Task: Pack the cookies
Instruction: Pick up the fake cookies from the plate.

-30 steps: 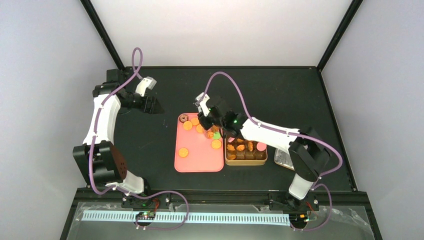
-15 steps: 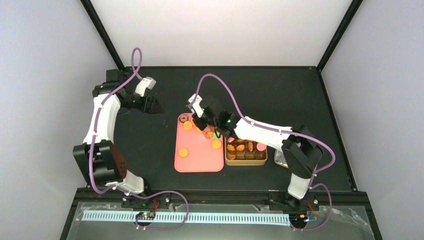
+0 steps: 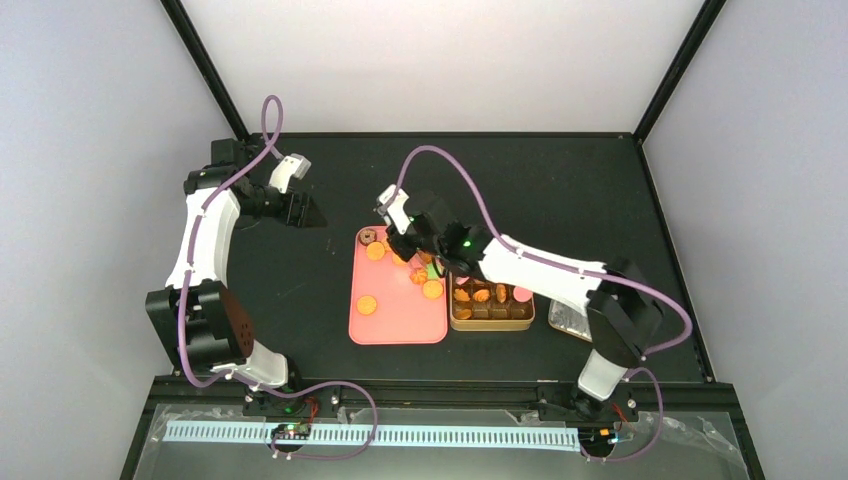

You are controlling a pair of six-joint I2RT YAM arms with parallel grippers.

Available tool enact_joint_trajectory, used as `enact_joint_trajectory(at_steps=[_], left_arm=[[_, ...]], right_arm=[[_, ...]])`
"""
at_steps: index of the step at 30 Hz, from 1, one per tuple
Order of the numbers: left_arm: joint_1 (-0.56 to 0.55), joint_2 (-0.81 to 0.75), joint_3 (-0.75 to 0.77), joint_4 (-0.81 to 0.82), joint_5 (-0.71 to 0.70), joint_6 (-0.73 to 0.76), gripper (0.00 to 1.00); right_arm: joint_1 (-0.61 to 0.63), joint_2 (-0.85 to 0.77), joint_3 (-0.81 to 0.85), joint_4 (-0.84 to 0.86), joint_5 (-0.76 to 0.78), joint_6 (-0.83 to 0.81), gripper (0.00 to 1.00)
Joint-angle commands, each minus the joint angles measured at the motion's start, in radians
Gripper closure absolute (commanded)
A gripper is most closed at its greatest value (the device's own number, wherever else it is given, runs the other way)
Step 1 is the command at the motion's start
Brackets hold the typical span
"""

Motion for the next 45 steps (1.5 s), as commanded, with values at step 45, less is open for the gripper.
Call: enact_joint_trajectory(at_steps=[45], left_arm=[[0.021,-0.003,0.024,-0.021,0.034,0.019,0.21]], right_arm=[[-0.024,-0.018,-0.137,0.183,-0.017,0.033,0.66]])
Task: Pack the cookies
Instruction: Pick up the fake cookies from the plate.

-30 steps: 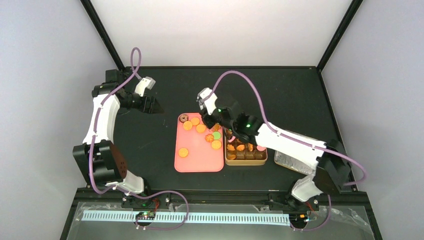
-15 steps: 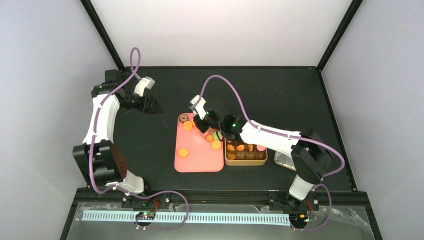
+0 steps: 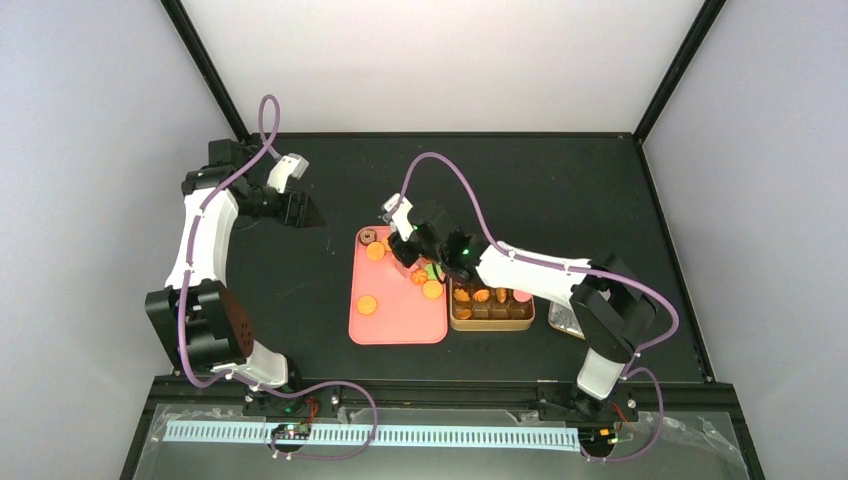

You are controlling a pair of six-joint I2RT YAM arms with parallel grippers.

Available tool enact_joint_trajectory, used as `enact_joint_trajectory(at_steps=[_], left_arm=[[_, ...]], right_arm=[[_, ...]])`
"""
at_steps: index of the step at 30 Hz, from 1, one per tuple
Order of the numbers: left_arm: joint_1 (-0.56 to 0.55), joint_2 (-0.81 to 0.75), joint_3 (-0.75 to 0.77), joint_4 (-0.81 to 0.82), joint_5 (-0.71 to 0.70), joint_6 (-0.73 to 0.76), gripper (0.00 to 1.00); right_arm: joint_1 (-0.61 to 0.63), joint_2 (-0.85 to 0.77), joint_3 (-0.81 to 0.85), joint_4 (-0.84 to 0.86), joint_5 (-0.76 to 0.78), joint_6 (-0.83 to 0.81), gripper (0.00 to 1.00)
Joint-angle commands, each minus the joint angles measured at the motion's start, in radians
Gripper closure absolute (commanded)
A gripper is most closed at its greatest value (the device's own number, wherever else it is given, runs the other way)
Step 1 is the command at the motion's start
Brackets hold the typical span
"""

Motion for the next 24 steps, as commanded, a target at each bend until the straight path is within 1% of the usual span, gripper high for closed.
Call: enact_joint_trajectory(at_steps=[1,9,24], left_arm=[[0.008,-0.003,0.024,-0.02,0.019,0.013,0.21],[0.01,-0.006,0.025,-0.022,0.022,0.012,0.21],[0.01,-0.011,0.034,-0.034,0.027,0.012,0.21]], right_arm=[[-0.004,-0.03,-0.049,0.038,0.018,-0.003,0.66],[-0.004,-0.101,-0.111,0.026,0.025,-0.005,0.66],[-0.004,-0.139,-0.083,-0.025,-0.012,-0.004,0.65]])
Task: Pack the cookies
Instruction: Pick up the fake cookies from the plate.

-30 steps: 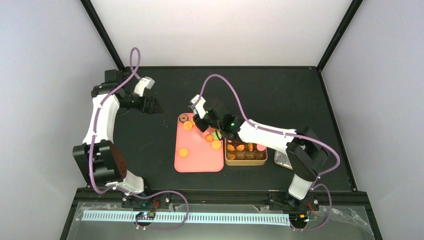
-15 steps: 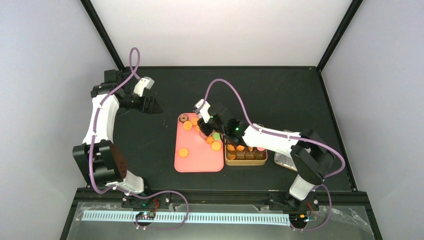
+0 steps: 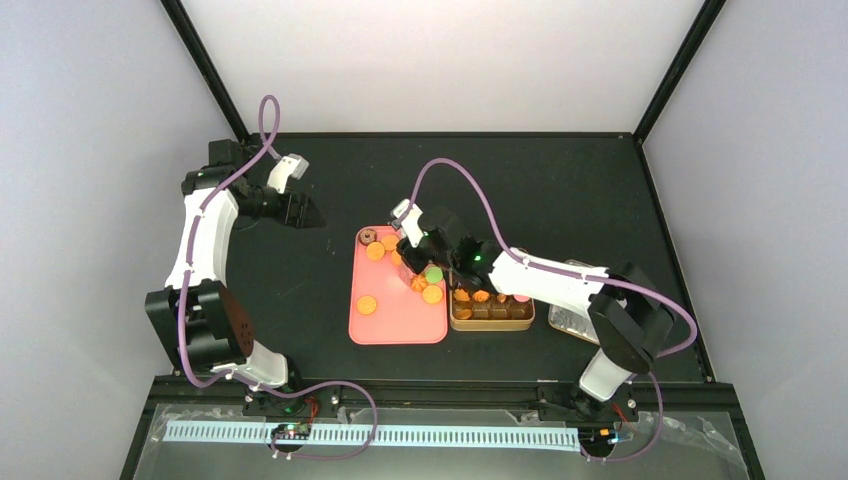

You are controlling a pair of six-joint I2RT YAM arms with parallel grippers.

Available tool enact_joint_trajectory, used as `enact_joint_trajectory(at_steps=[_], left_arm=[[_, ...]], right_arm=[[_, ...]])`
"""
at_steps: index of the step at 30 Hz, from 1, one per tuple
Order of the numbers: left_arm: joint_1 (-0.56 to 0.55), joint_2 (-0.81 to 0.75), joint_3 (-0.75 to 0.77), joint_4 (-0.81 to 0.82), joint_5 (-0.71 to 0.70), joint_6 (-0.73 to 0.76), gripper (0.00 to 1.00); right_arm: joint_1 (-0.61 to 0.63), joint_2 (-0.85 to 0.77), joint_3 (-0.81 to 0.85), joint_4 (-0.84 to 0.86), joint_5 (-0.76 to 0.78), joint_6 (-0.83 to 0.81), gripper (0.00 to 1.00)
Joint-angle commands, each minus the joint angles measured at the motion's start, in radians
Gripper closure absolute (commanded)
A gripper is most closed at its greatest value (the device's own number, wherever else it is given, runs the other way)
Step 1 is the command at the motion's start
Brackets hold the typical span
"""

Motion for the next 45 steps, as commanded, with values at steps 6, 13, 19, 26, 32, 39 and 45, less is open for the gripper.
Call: enact_joint_trajectory(at_steps=[6,13,19,26,32,39,45], left_arm=[[0.009,-0.015,0.046,-0.042,0.021,0.025,0.21],[0.014,-0.013,0.047,-0.049,0.021,0.031,0.21],[0.014,-0.009,0.048,-0.043,0.03,0.023,0.21],[0.014,-0.006,0.05,-0.042,0.028,0.021,0.21],[0.014,-0.001,0.052,-0.032,0.028,0.013,0.21],[0.015,0.0,0.046,-0.029,0.027,0.012,0.21],[0.015,-0.004,0.048,-0.031,0.025,0.013,0.21]], right_arm=[[-0.005,-0.067,0.028,-0.037,-0.03,0.0,0.65],[-0.005,-0.071,0.016,-0.062,-0.045,-0.008,0.65],[-0.005,-0.058,0.012,-0.073,-0.064,-0.009,0.64],[0.003,-0.019,0.045,-0.064,-0.122,0.006,0.64],[0.059,-0.012,0.075,-0.069,-0.095,-0.011,0.64],[0.075,0.013,0.093,-0.061,-0.102,0.003,0.64],[0.075,-0.007,0.067,-0.058,-0.051,-0.008,0.64]])
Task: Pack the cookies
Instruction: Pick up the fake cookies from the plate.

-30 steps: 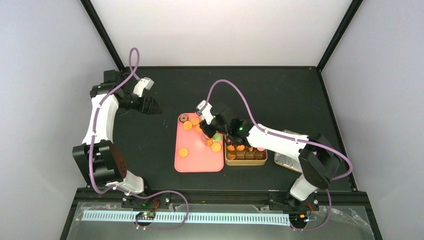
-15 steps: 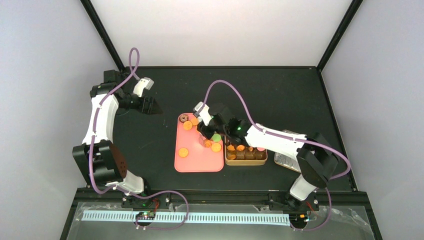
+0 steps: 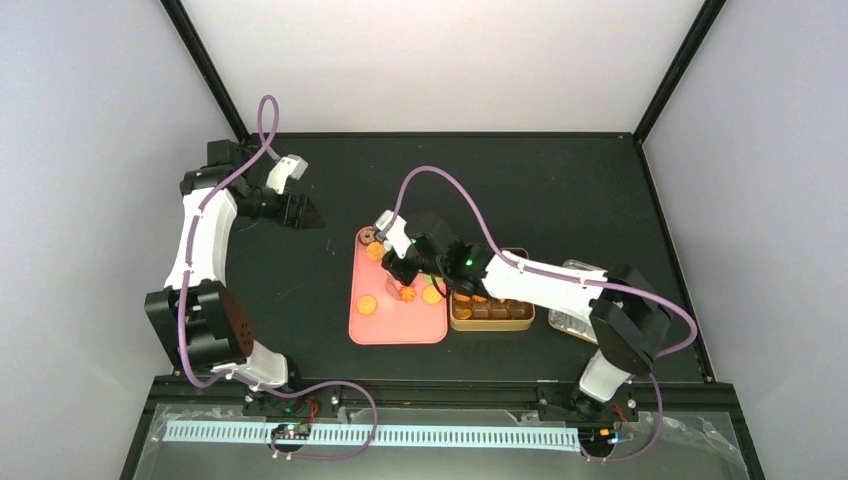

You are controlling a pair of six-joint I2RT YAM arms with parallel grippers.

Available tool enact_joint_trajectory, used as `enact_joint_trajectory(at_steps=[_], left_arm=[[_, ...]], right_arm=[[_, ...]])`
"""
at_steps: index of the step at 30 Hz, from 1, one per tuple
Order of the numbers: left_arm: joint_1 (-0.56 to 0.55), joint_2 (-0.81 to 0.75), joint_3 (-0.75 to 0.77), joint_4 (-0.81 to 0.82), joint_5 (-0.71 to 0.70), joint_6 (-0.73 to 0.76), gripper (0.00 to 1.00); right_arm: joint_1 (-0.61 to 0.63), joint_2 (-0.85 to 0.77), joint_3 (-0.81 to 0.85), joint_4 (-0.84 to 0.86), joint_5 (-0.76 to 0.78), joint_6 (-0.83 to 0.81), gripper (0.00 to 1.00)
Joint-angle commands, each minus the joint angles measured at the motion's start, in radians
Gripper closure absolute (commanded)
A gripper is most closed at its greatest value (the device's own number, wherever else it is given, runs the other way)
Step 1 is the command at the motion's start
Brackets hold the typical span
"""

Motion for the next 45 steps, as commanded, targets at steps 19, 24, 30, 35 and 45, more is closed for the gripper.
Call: enact_joint_trajectory(at_steps=[19,24,30,35,45], left_arm=[[0.009,-0.007,0.049,-0.027,0.036,0.01,0.2],[0.009,-0.006,0.045,-0.026,0.039,0.009,0.21],[0.009,-0.003,0.042,-0.024,0.034,0.008,0.21],[0.01,-0.001,0.044,-0.021,0.036,0.006,0.2],[0.009,0.003,0.047,-0.021,0.036,0.008,0.2]], right_arm=[[0.0,-0.082,-0.056,-0.017,0.002,0.039,0.59],[0.0,-0.079,-0.059,-0.021,0.017,0.041,0.64],[0.0,-0.078,-0.041,-0.041,0.044,0.028,0.8],[-0.001,-0.097,-0.012,-0.058,0.061,0.012,0.83],[-0.007,-0.277,-0.005,-0.151,0.14,-0.006,0.85]])
